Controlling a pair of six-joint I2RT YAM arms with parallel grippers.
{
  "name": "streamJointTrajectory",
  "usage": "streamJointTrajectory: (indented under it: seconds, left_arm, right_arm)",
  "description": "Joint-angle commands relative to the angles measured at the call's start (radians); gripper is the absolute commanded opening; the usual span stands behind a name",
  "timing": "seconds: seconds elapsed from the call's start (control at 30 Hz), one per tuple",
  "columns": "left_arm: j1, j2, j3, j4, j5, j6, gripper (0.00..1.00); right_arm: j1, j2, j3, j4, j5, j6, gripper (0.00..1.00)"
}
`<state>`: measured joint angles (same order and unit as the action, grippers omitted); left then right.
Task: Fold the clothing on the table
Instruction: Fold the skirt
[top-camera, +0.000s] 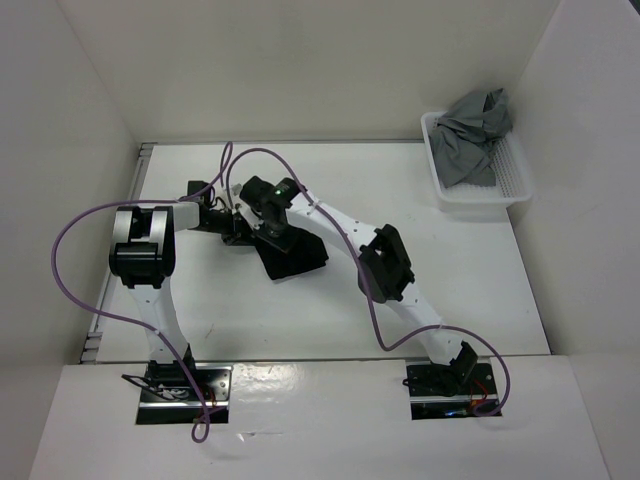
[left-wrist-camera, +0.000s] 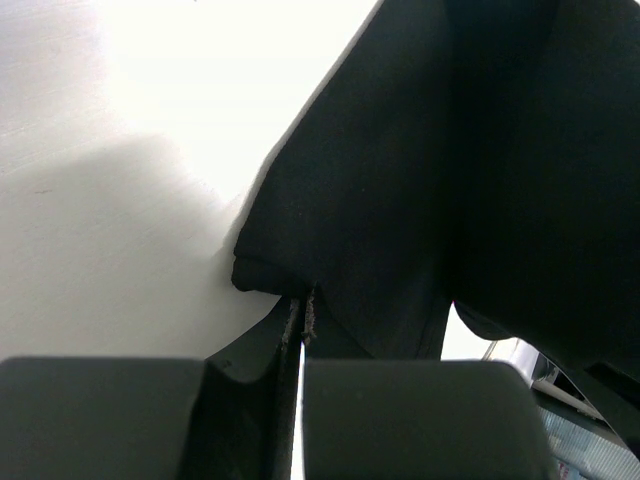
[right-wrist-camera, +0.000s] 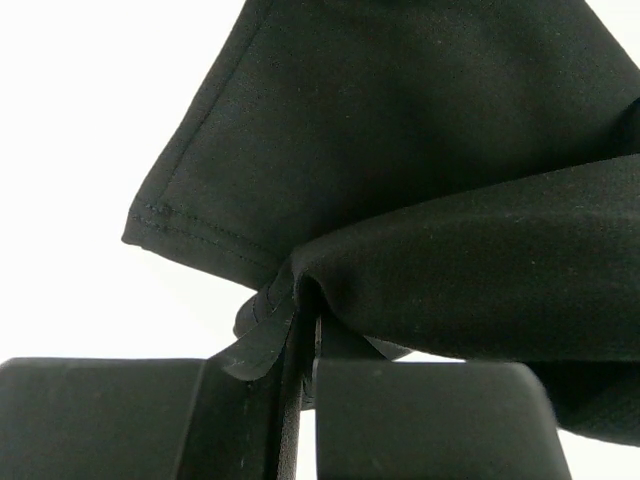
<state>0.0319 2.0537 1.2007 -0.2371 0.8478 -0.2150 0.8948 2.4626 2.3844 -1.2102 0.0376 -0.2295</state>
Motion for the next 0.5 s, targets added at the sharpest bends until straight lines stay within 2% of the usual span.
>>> streamJointTrajectory:
  seconds: [0.0,0.23,0.33,0.37,0.47]
  left_arm:
    - [-0.009,-0.004,0.010,0.001,-0.007,0.011,0.00]
    - [-0.009,-0.004,0.010,0.010,-0.007,0.011,0.00]
    - [-0.009,-0.004,0.010,0.010,-0.007,0.011,0.00]
    - [-0.009,-0.004,0.010,0.010,-0.007,0.011,0.00]
    - [-0.009,-0.004,0.010,0.010,-0.007,0.011,0.00]
  right_arm:
    - [0.013,0.019,0.059,-0.018,-0.005,-0.007,0.02]
    - [0.013,0.039,0.114,-0.018,-0.014,0.002,0.05]
    - [0.022,0.039,0.133,-0.028,-0.028,0.002,0.12]
    - [0.023,0.039,0.142,-0.028,-0.041,0.002,0.20]
    - [0.032,0.039,0.162,-0.049,-0.087,-0.008,0.21]
